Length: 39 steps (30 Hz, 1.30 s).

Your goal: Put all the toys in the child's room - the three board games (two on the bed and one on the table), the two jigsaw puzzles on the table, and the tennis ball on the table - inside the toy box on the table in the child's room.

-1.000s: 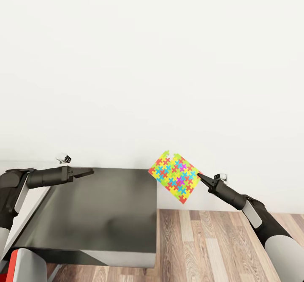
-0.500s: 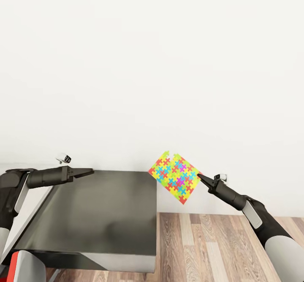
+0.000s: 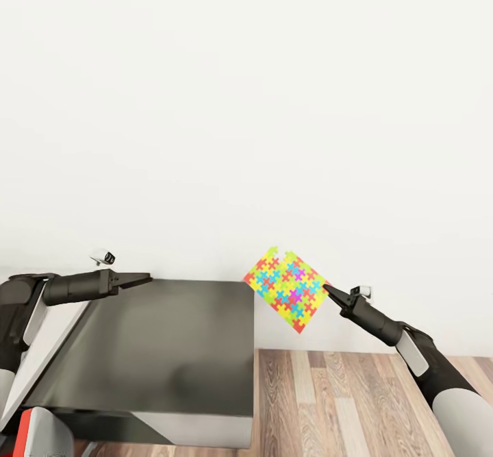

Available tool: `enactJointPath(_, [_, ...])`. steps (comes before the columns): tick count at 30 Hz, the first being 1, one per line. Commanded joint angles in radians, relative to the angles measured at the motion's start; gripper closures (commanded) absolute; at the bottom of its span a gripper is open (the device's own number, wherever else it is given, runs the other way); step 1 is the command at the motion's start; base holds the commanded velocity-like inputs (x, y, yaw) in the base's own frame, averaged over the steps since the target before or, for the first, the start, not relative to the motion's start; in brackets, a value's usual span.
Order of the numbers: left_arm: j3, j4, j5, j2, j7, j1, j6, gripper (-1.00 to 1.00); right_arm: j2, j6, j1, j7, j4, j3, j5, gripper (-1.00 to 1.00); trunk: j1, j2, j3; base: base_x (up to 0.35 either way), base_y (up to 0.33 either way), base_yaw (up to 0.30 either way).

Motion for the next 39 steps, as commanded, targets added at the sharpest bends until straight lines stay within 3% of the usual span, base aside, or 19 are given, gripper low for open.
enactJointPath(1, [0.000, 0.000, -0.001, 0.000, -0.004, -0.001, 0.011, -1.00, 0.000, 0.010, -0.001, 0.002, 0.000, 0.000, -0.004, 1.00, 0.000, -0.002, 0.000, -0.189, 0.000, 0.000])
enactJointPath(18, [0.001, 0.001, -0.002, 0.002, -0.004, 0.007, 0.013, -1.00, 0.000, 0.011, -0.001, 0.002, 0.000, -0.001, -0.004, 1.00, 0.000, -0.002, 0.028, -0.146, 0.000, 0.000])
enactJointPath(39, [0.000, 0.001, -0.002, 0.000, -0.004, 0.009, 0.012, -1.00, 0.000, 0.009, -0.001, 0.001, 0.001, -0.001, -0.004, 1.00, 0.000, -0.002, 0.063, -0.008, 0.000, 0.000])
